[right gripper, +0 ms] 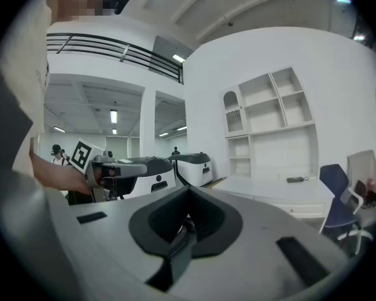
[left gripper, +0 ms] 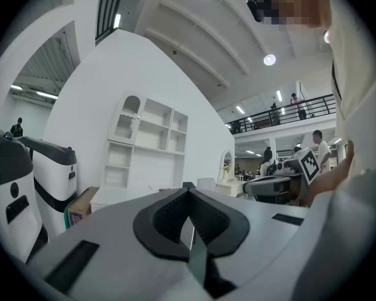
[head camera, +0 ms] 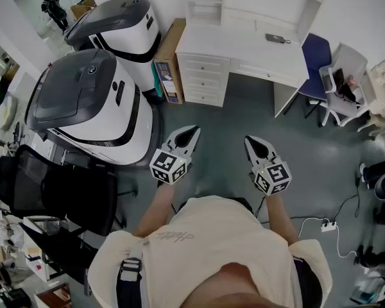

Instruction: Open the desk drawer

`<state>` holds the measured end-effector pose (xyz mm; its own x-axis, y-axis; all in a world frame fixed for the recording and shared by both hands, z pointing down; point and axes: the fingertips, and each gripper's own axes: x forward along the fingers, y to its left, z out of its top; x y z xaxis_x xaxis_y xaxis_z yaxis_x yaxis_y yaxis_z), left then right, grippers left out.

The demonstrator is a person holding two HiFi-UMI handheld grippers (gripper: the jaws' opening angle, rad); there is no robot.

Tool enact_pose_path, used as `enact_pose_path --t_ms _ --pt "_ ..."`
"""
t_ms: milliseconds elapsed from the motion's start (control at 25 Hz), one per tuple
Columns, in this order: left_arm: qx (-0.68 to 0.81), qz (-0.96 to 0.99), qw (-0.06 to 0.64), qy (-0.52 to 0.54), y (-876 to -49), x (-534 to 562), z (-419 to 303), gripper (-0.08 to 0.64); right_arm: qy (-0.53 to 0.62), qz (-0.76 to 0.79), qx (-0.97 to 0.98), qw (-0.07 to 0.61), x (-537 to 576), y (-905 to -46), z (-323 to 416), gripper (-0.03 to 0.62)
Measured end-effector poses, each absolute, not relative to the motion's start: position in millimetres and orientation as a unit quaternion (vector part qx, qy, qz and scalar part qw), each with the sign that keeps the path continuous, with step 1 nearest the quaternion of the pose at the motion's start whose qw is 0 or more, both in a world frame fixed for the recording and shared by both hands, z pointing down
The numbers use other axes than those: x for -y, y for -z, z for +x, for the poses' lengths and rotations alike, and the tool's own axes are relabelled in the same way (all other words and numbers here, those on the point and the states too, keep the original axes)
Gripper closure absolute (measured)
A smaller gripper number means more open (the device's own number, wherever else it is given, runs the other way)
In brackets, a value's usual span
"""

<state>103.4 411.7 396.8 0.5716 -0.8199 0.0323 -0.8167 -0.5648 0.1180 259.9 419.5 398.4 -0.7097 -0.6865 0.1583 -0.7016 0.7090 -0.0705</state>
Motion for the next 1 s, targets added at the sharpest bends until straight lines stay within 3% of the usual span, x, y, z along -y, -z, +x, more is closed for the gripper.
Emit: enact_pose_path --t_ms 480,1000 --pt "0.455 0.885 0.095 0.021 -427 -412 56 0.56 -0.063 0.404 0.91 0.072 -417 -400 228 0.595" --pt "0.476 0.87 0.127 -0.028 -470 -358 63 0.56 -0.115 0.369 0.92 0.067 -347 -451 233 0.595"
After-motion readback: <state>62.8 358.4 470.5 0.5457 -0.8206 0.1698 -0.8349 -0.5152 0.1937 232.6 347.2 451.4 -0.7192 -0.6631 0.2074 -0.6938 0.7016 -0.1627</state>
